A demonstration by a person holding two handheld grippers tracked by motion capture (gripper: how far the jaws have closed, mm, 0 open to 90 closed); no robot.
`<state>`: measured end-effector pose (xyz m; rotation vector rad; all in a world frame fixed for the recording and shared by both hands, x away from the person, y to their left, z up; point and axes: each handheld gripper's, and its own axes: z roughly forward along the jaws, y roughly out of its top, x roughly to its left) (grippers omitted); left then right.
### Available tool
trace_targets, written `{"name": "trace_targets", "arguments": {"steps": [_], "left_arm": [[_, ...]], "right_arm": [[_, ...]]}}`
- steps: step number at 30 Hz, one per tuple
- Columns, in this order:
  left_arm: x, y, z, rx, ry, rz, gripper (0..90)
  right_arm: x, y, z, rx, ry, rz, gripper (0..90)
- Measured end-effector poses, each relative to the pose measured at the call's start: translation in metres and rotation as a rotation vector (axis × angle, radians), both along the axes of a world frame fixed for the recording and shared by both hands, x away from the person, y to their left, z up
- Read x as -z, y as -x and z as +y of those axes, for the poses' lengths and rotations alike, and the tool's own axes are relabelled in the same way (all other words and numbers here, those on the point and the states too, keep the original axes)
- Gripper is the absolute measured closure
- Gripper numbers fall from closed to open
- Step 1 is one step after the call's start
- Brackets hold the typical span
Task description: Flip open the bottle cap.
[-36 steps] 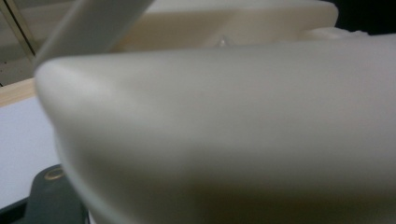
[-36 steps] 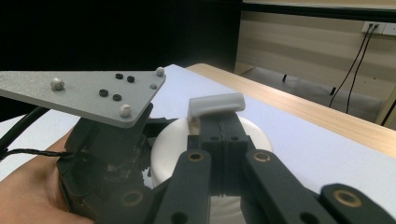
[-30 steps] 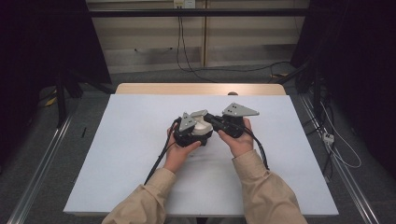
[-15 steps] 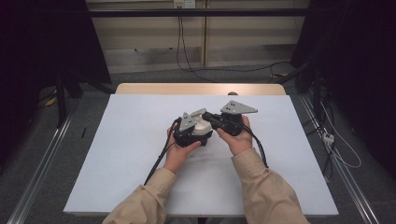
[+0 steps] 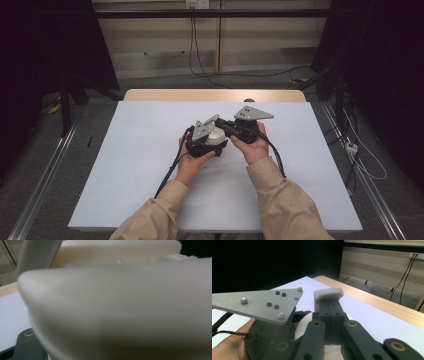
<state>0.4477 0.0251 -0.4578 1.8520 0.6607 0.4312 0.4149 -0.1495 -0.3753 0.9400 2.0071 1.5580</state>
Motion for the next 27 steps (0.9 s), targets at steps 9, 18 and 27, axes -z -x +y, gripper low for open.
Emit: {"name": "trace_targets", "arguments": {"steps": [9, 18, 27], "left_arm": [[0.000, 0.000, 0.000, 0.001, -0.009, -0.002, 18.5], [0.000, 0.000, 0.000, -0.001, 0.001, 0.000, 18.6], [0.000, 0.000, 0.000, 0.000, -0.002, -0.004, 18.6]], "right_arm": [[-0.005, -0.002, 0.002, 0.001, -0.003, -0.009, 90.0], [-0.007, -0.006, 0.008, -0.006, 0.000, -0.010, 90.0], [-0.008, -0.011, 0.012, -0.014, -0.007, -0.008, 90.0]]}}
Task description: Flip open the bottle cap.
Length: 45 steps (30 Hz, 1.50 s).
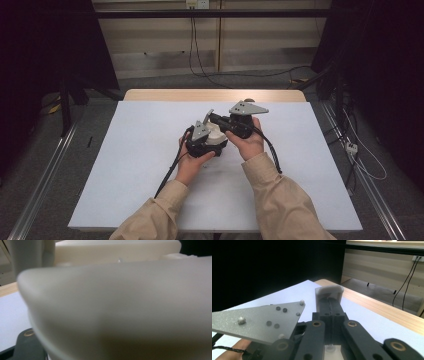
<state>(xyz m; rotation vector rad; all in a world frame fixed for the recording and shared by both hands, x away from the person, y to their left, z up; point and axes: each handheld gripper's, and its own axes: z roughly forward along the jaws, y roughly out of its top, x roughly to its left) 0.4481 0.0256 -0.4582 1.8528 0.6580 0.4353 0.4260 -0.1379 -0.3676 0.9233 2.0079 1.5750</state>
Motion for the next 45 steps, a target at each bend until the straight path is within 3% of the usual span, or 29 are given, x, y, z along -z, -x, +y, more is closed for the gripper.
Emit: {"name": "trace_targets", "arguments": {"steps": [45], "left_arm": [[0.000, -0.001, 0.001, 0.002, -0.009, -0.010, 18.5]], "right_arm": [[-0.009, -0.023, 0.022, -0.031, 0.040, 0.009, 90.0]]}}
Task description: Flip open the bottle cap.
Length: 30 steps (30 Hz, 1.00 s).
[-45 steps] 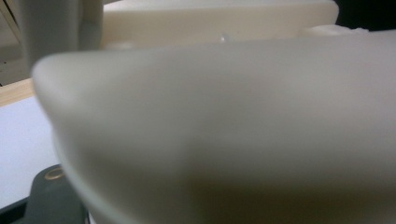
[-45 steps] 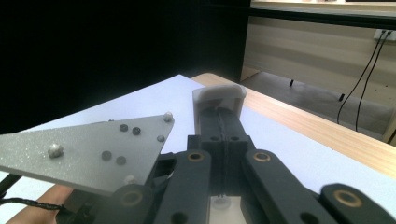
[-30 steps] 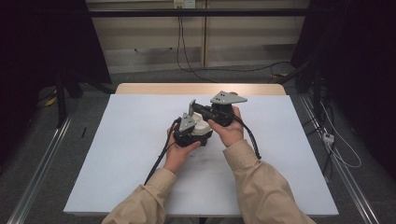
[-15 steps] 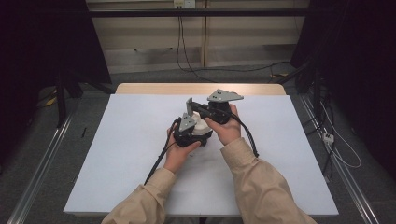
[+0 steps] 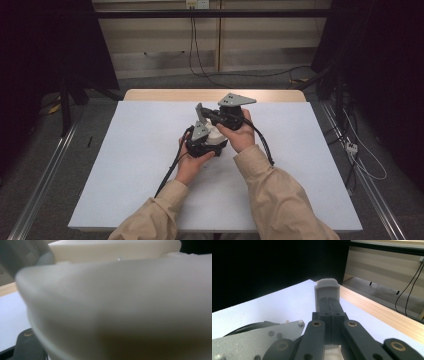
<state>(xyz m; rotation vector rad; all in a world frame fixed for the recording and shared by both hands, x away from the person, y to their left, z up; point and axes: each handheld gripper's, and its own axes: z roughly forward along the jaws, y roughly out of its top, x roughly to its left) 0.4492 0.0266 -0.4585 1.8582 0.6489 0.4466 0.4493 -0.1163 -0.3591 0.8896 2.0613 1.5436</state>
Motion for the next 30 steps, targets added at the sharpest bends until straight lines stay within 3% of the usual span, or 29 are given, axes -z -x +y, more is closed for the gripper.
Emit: {"name": "trace_targets", "arguments": {"steps": [13, 25, 30], "left_arm": [[0.000, 0.000, 0.000, -0.007, 0.015, 0.017, 18.5], [0.000, 0.000, 0.001, 0.000, -0.001, 0.004, 18.6], [0.001, 0.000, 0.000, -0.004, 0.011, 0.016, 18.6]], "right_arm": [[0.006, -0.006, 0.004, -0.005, 0.010, 0.012, 90.0], [0.013, -0.011, 0.006, -0.020, 0.034, 0.024, 90.0], [0.014, -0.013, 0.005, -0.020, 0.021, 0.027, 90.0]]}}
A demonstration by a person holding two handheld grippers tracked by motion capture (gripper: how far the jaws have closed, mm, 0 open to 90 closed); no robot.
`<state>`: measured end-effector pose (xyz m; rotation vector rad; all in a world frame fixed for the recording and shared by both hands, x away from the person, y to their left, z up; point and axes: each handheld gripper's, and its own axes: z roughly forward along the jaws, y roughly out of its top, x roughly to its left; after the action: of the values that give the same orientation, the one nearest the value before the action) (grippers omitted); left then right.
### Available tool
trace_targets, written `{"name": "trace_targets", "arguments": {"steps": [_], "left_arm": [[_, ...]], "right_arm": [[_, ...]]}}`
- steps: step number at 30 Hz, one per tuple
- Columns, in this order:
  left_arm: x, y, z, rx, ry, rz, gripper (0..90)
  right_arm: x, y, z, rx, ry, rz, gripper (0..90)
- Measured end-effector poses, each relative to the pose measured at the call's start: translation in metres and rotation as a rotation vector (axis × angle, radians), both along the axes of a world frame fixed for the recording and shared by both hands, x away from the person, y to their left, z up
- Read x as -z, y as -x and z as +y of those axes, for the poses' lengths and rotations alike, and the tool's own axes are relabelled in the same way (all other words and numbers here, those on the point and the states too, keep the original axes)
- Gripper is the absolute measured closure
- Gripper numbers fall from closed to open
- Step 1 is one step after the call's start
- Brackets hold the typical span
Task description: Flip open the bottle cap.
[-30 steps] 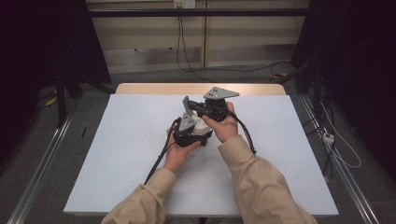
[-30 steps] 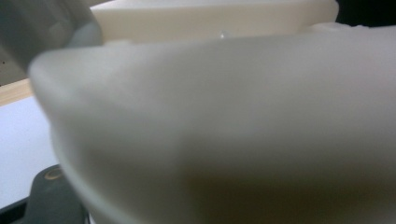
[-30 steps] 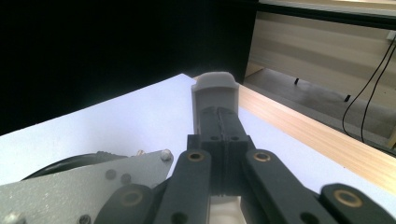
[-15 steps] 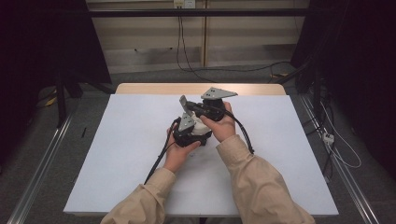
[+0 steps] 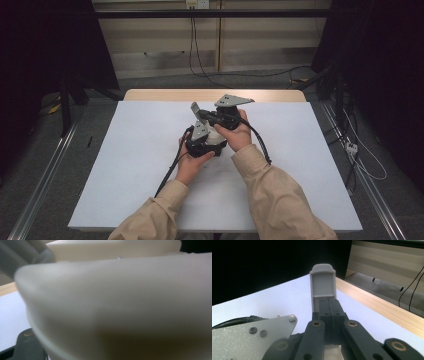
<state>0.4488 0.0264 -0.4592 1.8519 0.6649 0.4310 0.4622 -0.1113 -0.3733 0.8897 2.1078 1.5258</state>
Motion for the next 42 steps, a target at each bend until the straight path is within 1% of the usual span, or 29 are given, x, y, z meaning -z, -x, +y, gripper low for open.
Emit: {"name": "trace_targets", "arguments": {"steps": [7, 8, 11, 12, 14, 15, 16, 22, 23, 24, 27, 29, 31, 35, 37, 39, 40, 42], "left_arm": [[0.0003, -0.0002, -0.0002, -0.004, 0.012, 0.004, 18.5], [0.0000, -0.0009, 0.0004, 0.001, 0.003, -0.005, 18.6], [0.0001, -0.0009, 0.0004, -0.001, 0.003, -0.005, 18.5], [0.0004, 0.0000, -0.0005, -0.007, 0.011, 0.004, 18.5], [-0.0001, -0.0005, 0.0000, 0.000, -0.008, -0.010, 18.5], [-0.0001, -0.0005, 0.0000, 0.000, -0.007, -0.008, 18.6], [0.0002, 0.0002, -0.0005, -0.006, 0.003, 0.002, 18.5], [0.0002, 0.0001, -0.0005, -0.007, 0.006, 0.004, 18.5], [0.0001, 0.0003, -0.0006, -0.010, 0.003, 0.004, 18.5], [-0.0001, -0.0003, -0.0003, -0.002, -0.003, -0.002, 18.4], [-0.0005, -0.0004, 0.0002, 0.001, -0.006, -0.002, 18.3], [-0.0005, 0.0002, 0.0003, -0.009, 0.001, 0.004, 18.2], [-0.0010, -0.0001, 0.0011, -0.001, -0.016, -0.001, 17.6], [-0.0012, 0.0003, 0.0029, -0.001, -0.029, 0.015, 15.5], [-0.0013, 0.0006, 0.0035, 0.005, -0.029, 0.014, 16.3], [-0.0014, 0.0018, 0.0032, -0.005, -0.028, 0.016, 17.2], [-0.0011, 0.0016, 0.0035, 0.001, -0.034, 0.007, 17.5], [-0.0002, 0.0030, 0.0035, -0.008, -0.025, 0.010, 17.9]], "right_arm": [[0.0005, -0.0017, 0.0000, 0.000, -0.001, -0.003, 90.0], [0.0004, -0.0020, 0.0001, 0.000, -0.001, -0.003, 90.0], [0.0004, -0.0028, 0.0004, -0.003, 0.000, 0.000, 90.0], [0.0003, -0.0033, 0.0003, -0.004, 0.003, -0.002, 90.0], [0.0005, -0.0041, 0.0007, -0.006, 0.005, -0.001, 90.0], [0.0006, -0.0044, 0.0009, -0.006, 0.006, 0.001, 90.0], [0.0008, -0.0047, 0.0014, -0.007, 0.007, 0.000, 90.0], [0.0019, -0.0061, 0.0023, -0.011, -0.001, 0.003, 90.0], [0.0020, -0.0062, 0.0022, -0.010, -0.004, 0.005, 90.0], [0.0021, -0.0062, 0.0021, -0.009, -0.006, 0.005, 90.0], [0.0020, -0.0061, 0.0018, -0.009, -0.008, 0.006, 90.0], [0.0020, -0.0059, 0.0020, -0.012, -0.009, 0.007, 90.0], [0.0026, -0.0057, 0.0028, -0.012, -0.006, 0.010, 90.0], [0.0038, -0.0057, 0.0042, -0.014, 0.002, 0.009, 90.0], [0.0038, -0.0059, 0.0038, -0.013, 0.001, 0.009, 90.0], [0.0038, -0.0059, 0.0035, -0.012, 0.007, 0.008, 90.0], [0.0037, -0.0059, 0.0034, -0.012, 0.006, 0.008, 90.0], [0.0032, -0.0058, 0.0031, -0.011, 0.006, 0.008, 90.0]]}}
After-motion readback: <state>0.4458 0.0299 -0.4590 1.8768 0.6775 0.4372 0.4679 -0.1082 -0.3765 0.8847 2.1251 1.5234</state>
